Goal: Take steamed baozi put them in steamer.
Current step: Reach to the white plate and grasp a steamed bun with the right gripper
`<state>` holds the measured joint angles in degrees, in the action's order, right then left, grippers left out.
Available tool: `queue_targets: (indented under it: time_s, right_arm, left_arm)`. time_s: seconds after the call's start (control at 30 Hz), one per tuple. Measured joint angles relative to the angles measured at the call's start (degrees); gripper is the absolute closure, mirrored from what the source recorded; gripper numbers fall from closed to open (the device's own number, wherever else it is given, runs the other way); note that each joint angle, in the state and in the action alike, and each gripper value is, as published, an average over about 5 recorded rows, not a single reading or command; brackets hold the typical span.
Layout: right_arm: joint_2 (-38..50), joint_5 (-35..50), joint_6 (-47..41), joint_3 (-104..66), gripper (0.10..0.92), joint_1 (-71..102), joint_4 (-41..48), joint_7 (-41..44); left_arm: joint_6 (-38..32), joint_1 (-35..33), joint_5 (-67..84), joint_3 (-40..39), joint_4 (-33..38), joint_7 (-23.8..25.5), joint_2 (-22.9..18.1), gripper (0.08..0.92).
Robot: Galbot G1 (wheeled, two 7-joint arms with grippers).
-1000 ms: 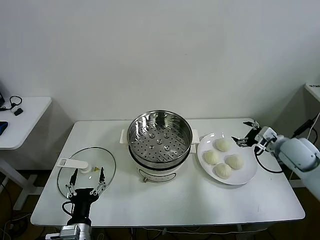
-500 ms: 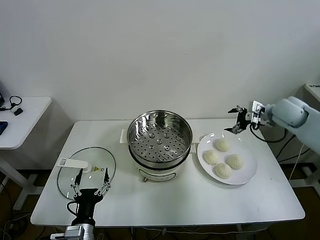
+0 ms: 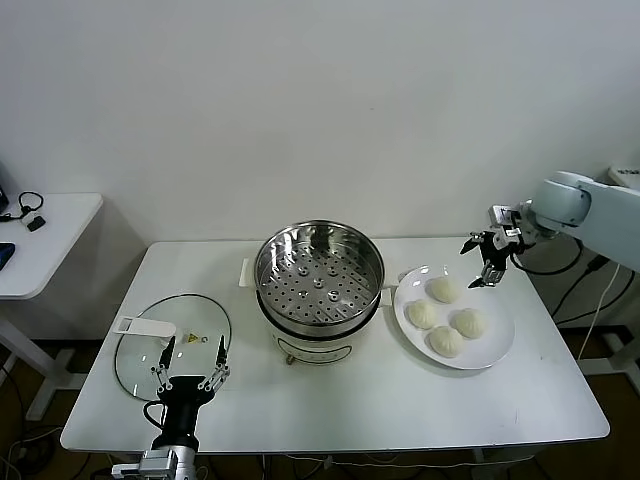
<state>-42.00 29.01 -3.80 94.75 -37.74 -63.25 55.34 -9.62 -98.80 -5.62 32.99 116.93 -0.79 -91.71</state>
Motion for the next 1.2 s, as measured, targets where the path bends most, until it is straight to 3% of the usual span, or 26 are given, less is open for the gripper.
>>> queue_targets:
  time_s: [0.53,1.2]
  right_arm:
    - [-11.88,-0.96,2.02,-2.31,0.203,8.89,15.51,2.56]
    - [-18.06,-5.66,3.08,-7.94,0.203,17.89,28.06,4.11]
  left_arm:
    - [-0.12,0.56,0.01,0.49,-1.64,0.52,0.41,0.177]
    - [-0.48,1.58,-0.41,1.28,-3.84,1.08,0.90,0.177]
